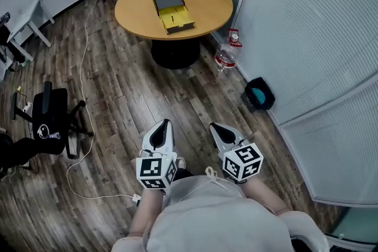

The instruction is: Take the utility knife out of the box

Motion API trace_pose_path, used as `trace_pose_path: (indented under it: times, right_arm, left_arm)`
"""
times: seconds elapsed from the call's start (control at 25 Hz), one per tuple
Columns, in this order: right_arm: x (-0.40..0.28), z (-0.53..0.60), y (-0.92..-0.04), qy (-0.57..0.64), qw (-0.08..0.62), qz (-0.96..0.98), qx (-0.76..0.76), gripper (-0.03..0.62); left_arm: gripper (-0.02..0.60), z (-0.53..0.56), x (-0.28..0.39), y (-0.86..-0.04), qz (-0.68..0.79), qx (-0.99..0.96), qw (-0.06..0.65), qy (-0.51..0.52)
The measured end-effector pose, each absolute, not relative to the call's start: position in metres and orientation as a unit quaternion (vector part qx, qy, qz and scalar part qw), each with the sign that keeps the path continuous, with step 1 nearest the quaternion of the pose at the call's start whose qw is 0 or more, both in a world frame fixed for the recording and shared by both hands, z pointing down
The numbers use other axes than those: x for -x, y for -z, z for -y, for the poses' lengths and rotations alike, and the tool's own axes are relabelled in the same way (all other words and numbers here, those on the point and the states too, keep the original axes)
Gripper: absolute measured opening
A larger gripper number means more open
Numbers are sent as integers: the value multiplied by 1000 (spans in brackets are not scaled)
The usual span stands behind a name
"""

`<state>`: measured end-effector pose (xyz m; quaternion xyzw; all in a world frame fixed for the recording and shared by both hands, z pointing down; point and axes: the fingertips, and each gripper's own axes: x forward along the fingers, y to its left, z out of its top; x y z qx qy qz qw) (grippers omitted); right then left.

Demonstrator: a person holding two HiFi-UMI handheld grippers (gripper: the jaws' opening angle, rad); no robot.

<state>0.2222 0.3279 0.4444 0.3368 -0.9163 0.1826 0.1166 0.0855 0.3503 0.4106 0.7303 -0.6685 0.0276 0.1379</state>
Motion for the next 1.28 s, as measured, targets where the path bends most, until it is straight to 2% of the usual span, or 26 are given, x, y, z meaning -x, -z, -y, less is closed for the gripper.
trace_pose_path:
  times: [0.36,0.52,0.8,1.28]
  right_arm:
    - [-129,-267,-451,-192,125,908,-351,0]
    - [-113,-240,-463,-191,147,904,-354,0]
    - [-81,-169,-476,-204,143,909,-333,0]
    - [-46,38,-453,-179,133,928,-298,0]
  left_arm:
    - [6,-290,11,-416,660,-736,148,-36]
    - [6,-272,26,-430,661,-732,163,-34]
    - [6,-214,59,-435,686,-709,155,-39]
    - [6,-25,81,-419,716,-683,136,-45]
